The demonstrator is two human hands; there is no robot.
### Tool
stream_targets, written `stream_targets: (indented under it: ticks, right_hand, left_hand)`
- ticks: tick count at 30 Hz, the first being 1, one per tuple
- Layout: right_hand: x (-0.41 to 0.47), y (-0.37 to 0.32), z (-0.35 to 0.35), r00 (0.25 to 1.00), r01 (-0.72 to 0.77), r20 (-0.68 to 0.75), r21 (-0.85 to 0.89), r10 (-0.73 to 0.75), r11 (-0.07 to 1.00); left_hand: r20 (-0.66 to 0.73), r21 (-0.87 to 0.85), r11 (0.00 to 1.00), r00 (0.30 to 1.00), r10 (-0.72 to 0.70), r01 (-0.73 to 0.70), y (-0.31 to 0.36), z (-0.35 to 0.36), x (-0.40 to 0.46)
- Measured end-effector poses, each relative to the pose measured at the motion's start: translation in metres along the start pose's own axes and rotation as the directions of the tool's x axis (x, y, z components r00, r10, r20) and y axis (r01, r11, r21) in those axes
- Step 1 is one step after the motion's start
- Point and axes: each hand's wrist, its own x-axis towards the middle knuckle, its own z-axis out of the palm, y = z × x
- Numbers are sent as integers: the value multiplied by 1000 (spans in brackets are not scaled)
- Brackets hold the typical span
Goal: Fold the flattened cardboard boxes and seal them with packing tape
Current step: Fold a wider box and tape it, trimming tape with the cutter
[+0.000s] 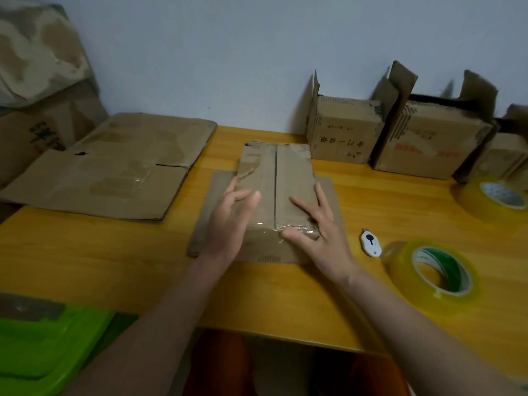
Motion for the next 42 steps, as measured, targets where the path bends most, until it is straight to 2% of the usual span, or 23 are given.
stream_targets:
  ticks: [3,5,6,8,10,12,14,16,17,18,20,21,24,27,30,34,36,39,42]
  right_hand:
    - [-8,-4,6,1000,7,-19,38,-6,999]
    - [-10,-4,5,1000,4,-4,22,-4,1000]
    - [-10,-3,4,1000,-1,16,18,1,1000]
    - [-13,-3,4,998,-3,55,10,2,1000]
    - [-18,-5,9,994,9,107,-19,-7,1000]
    - [-25,-11,16,989,24,149,-18,-21,1000]
    - [-33,-14,15,992,6,127,100,-19,995]
    - [-37,-10,4,998,-53,51,181,44,982]
    - [-38,-5,-4,996,-90,-4,103,91,991]
    - [-39,3,-11,989,-143,-49,-61,141,988]
    - [-38,21,-24,963,-268,-82,-395,257,879]
    - [-36,29,-28,943,-321,-85,-474,321,820]
    - [-25,41,-42,888,-426,-82,-521,453,740]
    - [-15,41,-54,874,-440,-82,-551,479,709]
    - [-10,38,-61,883,-445,-104,-497,457,745]
    - [-10,36,-63,891,-446,-117,-414,439,794]
    - [-11,32,-62,909,-416,-149,-349,388,840]
    - [-6,19,-57,932,-342,-199,-214,302,915]
    - [7,2,-47,946,-280,-185,-59,265,958]
  left_hand:
    - [-167,75,996,985,52,-40,-2,9,-5]
    - [-188,137,987,977,104,-79,-6,9,-8]
    - [-189,249,963,970,156,-107,-7,6,-8]
    - [-190,557,815,930,315,-162,-3,3,-10]
    - [-123,701,691,924,361,-177,13,7,-17]
    - [-10,789,595,966,257,-150,28,16,-27]
    - [84,869,475,988,131,-137,35,18,-27]
    - [155,885,442,988,19,-148,39,11,-19]
    - [184,884,442,982,-35,-150,41,5,-14]
    - [205,887,436,975,-82,-150,42,1,-10]
    - [240,895,419,957,-165,-152,47,1,-5]
    - [258,897,412,946,-196,-159,49,5,-5]
    - [318,894,395,920,-230,-211,57,20,-5]
    - [452,854,403,852,-264,-328,65,23,0]
    - [589,787,416,755,-287,-456,68,16,10]
    - [675,708,490,691,-259,-508,60,-7,16]
    - [680,674,567,699,-222,-475,55,-23,17]
    - [634,603,727,751,-185,-330,47,-49,13]
    - [581,522,814,805,-118,-257,38,-66,5]
